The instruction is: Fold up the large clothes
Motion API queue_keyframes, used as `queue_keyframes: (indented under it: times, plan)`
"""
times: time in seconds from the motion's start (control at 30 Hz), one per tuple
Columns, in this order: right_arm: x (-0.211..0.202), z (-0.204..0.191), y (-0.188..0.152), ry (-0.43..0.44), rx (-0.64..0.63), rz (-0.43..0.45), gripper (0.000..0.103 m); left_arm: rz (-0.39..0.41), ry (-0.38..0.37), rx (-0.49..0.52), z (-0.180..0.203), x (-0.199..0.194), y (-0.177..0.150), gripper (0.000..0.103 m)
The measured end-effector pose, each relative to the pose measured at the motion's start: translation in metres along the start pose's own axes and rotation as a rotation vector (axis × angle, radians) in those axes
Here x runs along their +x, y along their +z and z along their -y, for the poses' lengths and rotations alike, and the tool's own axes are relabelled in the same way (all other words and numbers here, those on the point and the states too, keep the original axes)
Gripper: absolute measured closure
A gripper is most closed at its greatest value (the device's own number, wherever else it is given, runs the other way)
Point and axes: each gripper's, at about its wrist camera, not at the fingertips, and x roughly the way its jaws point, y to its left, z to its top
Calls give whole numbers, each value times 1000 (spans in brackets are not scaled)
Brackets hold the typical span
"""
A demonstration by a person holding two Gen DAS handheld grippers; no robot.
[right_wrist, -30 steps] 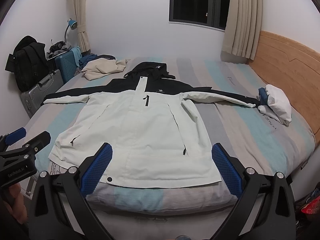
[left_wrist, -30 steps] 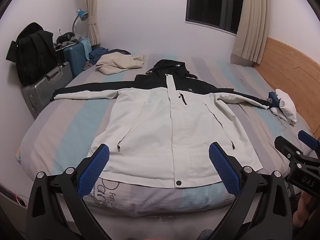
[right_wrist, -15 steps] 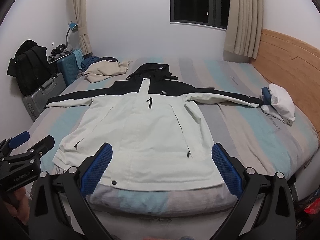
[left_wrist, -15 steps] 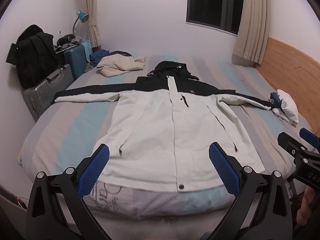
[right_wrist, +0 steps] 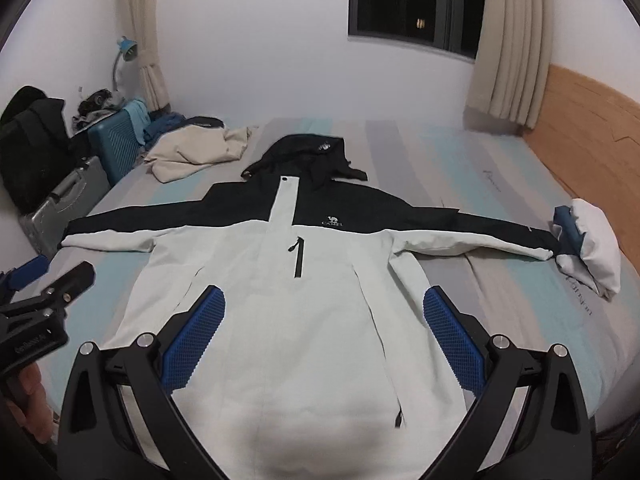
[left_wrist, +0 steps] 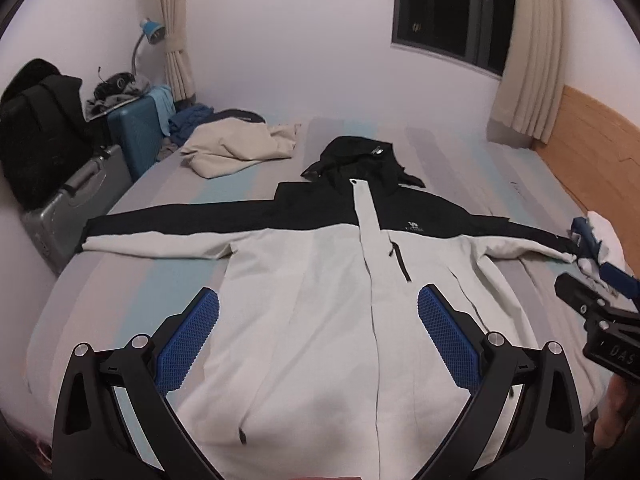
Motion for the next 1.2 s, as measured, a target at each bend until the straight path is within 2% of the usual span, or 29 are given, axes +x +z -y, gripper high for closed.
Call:
queue_keyframes:
  times: [0.13, 0.23, 0.43, 0.57, 0.7, 0.83, 1.07, 1.2]
  plan:
    - [27, 4, 40, -16, 6, -73, 7, -64, 0, 4, 4, 27, 50, 6]
    - [54, 12, 60, -18, 25, -109, 7, -123, 4, 6, 14, 55, 73, 6]
    - [124, 38, 106, 1, 36, -133, 7, -97, 66, -24, 25, 115, 111, 6]
    - [170, 58, 126, 19, 41, -167, 7, -113, 93, -35, 31, 160, 133, 6]
    - [218, 76, 135, 23, 9, -194, 7, -157, 109, -27, 37, 202, 145, 6]
    - [265, 102, 135, -23, -14, -229, 7, -210, 107, -35, 38, 252, 154, 6]
    - [324, 197, 137, -104, 74, -256, 7, -261, 86, 2, 44, 327, 158, 6]
    - [352, 250, 134, -142, 61, -284, 7, -281, 70, 47, 57, 365, 158, 6]
